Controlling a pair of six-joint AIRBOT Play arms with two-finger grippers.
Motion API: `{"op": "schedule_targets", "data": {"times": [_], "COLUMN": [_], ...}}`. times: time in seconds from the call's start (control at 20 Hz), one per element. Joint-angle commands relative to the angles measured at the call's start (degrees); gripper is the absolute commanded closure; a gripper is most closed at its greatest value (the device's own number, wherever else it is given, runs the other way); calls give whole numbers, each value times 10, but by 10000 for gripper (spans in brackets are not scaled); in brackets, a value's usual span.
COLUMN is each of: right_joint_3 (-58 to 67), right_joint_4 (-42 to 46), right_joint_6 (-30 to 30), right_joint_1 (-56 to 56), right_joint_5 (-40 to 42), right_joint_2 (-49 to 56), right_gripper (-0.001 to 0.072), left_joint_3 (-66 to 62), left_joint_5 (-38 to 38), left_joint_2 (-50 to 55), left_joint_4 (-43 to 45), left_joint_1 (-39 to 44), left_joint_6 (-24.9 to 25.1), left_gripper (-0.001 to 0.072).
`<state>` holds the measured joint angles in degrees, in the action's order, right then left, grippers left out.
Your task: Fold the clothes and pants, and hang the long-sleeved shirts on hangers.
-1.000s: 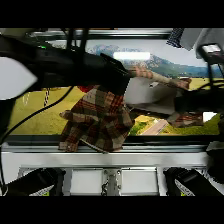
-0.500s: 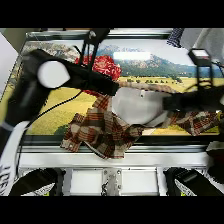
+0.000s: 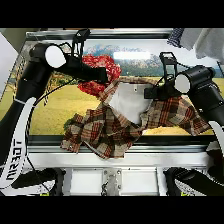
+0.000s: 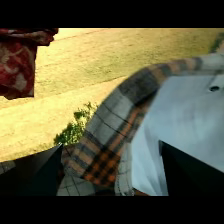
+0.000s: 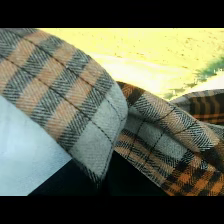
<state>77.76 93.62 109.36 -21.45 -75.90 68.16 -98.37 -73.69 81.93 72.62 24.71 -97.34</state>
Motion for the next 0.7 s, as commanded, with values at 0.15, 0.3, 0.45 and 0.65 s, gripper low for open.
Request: {"op": "schedule_targets", "data": {"times": [0.15,0.3,0.45,0.65], "right_joint_3": [-1,-1,-1,-1], "right_joint_4": [-7,-8,-8,-8], "right_joint_6": [0,-10,-16,-19], "right_joint_1": [-1,-1,-1,-1], "right_joint_5": [7,2,3,2], "right_joint_2": [8,2,-9,-12], "right_gripper": [677,677,677,677], "left_joint_3": [-8,-8,-8,-8], "left_joint_5": [-52,-90,-97,-81], "left_joint_2": [38,100,131,137], "left_joint_4": [55,52,-17,-36], "left_joint_1": [56,50,44,58], "left_joint_6": [11,10,11,14], "left_gripper": [53,53,52,187]}}
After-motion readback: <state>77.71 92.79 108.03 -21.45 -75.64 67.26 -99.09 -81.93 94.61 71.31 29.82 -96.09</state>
